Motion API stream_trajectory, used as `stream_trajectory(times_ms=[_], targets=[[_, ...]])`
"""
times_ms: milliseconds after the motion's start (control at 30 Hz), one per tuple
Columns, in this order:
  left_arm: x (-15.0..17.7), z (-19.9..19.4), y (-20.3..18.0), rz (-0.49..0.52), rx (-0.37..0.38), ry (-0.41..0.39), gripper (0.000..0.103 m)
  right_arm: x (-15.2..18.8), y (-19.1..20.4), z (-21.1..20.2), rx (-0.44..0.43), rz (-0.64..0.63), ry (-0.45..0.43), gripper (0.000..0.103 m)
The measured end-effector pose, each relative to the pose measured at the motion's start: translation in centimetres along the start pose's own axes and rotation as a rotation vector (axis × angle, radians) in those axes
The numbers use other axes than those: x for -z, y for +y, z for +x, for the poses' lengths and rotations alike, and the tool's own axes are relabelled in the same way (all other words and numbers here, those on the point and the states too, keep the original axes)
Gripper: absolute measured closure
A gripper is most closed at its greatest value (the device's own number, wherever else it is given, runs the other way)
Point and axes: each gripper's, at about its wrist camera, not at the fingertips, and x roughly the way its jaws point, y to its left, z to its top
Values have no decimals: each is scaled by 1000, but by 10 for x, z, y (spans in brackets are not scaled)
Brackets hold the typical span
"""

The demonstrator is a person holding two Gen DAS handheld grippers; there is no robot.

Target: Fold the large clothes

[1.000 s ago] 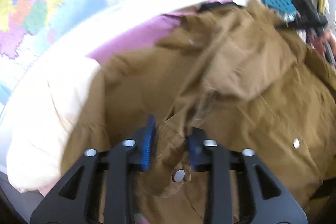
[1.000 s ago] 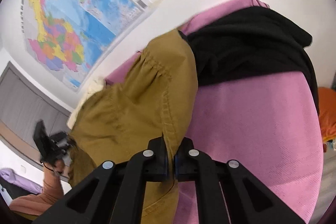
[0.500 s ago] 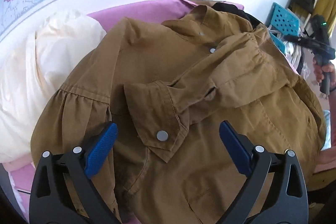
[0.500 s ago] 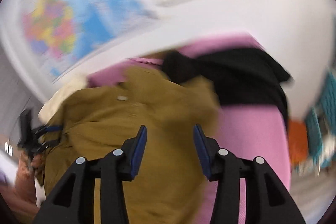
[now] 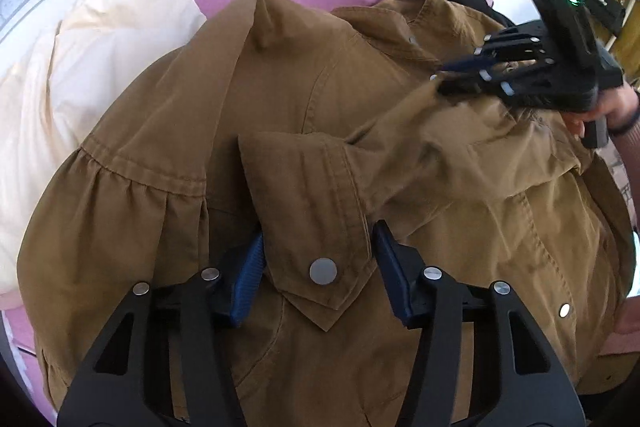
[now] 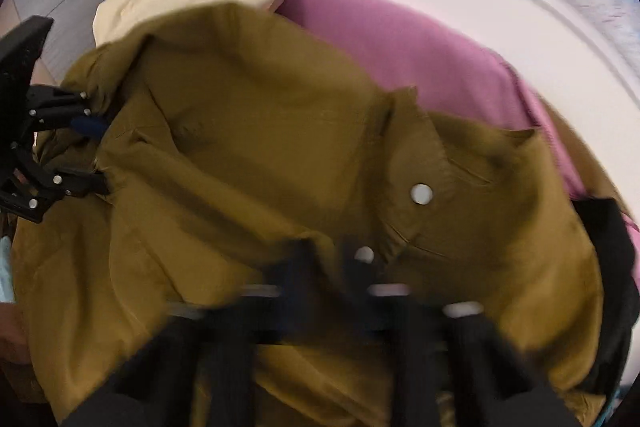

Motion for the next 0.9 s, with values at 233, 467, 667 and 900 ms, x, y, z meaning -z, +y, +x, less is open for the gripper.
stream_trajectory(times_ms=[233, 467, 667, 900], targets=[[-2, -15, -8, 38, -32, -44, 49, -10, -31, -9, -8, 185, -116, 101], [-6, -40, -2, -17, -97, -98, 44, 8, -30, -9, -8, 252, -130, 77], [-3, -58, -26, 58, -26, -184, 38, 58, -16, -81, -49, 255, -283, 56], [-24, 6, -32, 67, -51, -47, 40, 89, 15, -39, -88, 250, -122, 57]])
